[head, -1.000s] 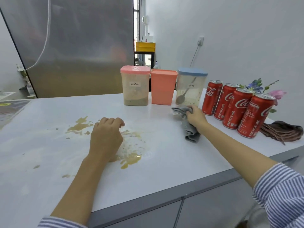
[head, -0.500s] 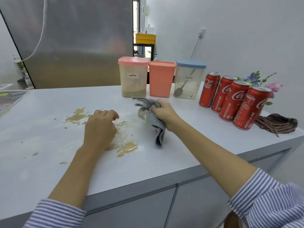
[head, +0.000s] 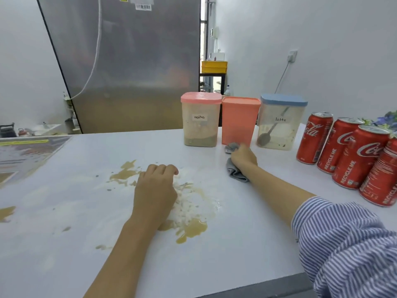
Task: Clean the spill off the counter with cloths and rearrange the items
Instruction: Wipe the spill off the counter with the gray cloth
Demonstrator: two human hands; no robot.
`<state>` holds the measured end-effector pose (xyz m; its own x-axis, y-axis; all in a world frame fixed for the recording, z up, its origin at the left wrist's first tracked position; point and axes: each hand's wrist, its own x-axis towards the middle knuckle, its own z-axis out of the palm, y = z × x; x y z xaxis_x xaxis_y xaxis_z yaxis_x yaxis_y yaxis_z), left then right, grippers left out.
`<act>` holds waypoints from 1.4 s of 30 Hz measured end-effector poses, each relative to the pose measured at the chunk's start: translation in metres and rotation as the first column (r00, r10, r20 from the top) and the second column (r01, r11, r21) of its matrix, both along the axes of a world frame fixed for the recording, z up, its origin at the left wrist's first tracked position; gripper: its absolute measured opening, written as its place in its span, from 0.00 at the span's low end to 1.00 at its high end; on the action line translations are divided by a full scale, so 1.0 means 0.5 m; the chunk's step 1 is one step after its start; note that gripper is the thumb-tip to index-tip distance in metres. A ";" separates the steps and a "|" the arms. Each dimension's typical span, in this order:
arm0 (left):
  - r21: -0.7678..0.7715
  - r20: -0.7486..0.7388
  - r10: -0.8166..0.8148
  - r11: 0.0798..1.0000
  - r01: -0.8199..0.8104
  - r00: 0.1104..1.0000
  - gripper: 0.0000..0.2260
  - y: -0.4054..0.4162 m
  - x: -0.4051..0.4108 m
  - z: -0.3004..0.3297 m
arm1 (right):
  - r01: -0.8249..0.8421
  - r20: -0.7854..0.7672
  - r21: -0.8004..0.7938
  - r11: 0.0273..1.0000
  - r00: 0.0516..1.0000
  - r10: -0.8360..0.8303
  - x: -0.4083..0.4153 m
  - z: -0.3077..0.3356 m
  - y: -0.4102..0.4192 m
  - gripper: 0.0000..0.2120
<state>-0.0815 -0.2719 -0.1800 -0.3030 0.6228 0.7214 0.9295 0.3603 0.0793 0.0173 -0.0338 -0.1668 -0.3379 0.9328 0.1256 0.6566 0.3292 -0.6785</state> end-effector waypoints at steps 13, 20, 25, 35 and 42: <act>0.037 0.047 0.023 0.999 -0.024 0.999 0.19 -0.012 0.013 0.003 | -0.292 -0.370 -0.077 0.953 0.896 0.245 0.120 0.032 -0.082 0.14; 0.030 0.038 0.001 1.000 -0.003 0.999 0.20 -0.007 0.016 0.008 | -0.096 0.080 0.141 0.985 0.993 0.085 0.220 -0.029 -0.093 0.16; 0.072 0.159 -0.029 0.997 0.017 0.987 0.21 -0.022 0.037 0.030 | -0.348 -0.029 0.179 0.920 0.933 0.358 0.086 -0.040 -0.288 0.21; 0.129 0.250 0.030 0.989 -0.064 0.968 0.21 -0.132 -0.030 0.058 | -0.127 -0.277 0.042 0.991 0.952 0.134 0.123 0.020 -0.201 0.16; 0.109 0.203 0.049 0.991 -0.073 0.978 0.19 -0.112 -0.052 0.033 | -0.258 -0.038 0.132 0.957 0.963 0.265 -0.035 -0.025 -0.270 0.16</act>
